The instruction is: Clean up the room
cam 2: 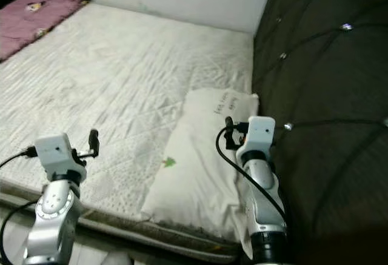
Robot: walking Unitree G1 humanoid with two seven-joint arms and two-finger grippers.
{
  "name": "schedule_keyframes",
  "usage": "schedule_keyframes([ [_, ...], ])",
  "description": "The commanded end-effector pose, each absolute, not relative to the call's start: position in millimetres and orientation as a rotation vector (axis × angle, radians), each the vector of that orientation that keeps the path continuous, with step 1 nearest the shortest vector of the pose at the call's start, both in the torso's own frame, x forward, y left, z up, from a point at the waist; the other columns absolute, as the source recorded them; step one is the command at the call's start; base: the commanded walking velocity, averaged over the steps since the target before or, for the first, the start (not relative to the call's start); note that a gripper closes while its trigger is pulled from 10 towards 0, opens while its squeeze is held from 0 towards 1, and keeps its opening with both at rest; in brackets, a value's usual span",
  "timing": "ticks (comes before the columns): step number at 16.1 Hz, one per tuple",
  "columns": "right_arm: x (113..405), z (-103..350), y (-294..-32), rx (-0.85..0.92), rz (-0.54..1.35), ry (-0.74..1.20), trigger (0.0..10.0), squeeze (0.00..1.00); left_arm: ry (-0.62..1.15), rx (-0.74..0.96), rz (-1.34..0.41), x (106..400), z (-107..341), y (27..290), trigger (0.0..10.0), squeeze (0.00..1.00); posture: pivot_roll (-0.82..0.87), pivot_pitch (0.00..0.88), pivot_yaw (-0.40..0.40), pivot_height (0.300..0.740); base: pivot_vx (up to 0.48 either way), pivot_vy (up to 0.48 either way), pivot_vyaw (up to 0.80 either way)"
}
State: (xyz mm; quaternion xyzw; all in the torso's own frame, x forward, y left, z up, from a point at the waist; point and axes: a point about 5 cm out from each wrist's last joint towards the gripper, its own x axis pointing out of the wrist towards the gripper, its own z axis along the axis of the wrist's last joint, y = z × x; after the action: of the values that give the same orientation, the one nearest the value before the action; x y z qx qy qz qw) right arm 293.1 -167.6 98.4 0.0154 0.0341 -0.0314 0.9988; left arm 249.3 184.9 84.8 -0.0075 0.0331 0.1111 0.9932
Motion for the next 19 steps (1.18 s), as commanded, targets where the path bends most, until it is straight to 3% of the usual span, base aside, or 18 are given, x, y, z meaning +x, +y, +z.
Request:
schedule_keyframes([
  [1,296,107,-169,0.034,-0.077,0.044,10.0,0.00,0.097,-0.050,0.171,251,81,177,10.0,0.00,0.08,0.000,-0.052,0.740,0.000,0.000,-0.80],
  [3,300,110,-166,0.042,-0.073,0.040,10.0,0.00,0.078,0.010,0.142,252,83,174,10.0,0.00,0.08,0.000,-0.055,0.740,0.000,0.000,-0.80],
  [5,301,112,-162,0.049,-0.059,0.033,10.0,0.00,0.044,-0.039,0.105,251,86,173,10.0,0.00,0.09,0.000,-0.056,0.740,0.000,0.000,-0.80],
  [10,303,111,-156,0.052,-0.033,0.039,10.0,0.00,0.072,0.076,0.112,252,87,167,10.0,0.00,0.09,0.000,-0.061,0.740,0.000,0.000,0.00],
  [13,304,111,-154,0.056,-0.030,0.044,10.0,0.00,0.039,-0.033,0.050,251,89,162,10.0,0.00,0.09,0.000,-0.065,0.740,0.000,0.000,0.00],
  [19,291,96,-165,0.039,-0.032,0.050,10.0,0.00,0.017,0.033,0.135,242,90,181,10.0,0.00,0.10,0.000,-0.067,0.740,0.000,0.000,0.00],
])
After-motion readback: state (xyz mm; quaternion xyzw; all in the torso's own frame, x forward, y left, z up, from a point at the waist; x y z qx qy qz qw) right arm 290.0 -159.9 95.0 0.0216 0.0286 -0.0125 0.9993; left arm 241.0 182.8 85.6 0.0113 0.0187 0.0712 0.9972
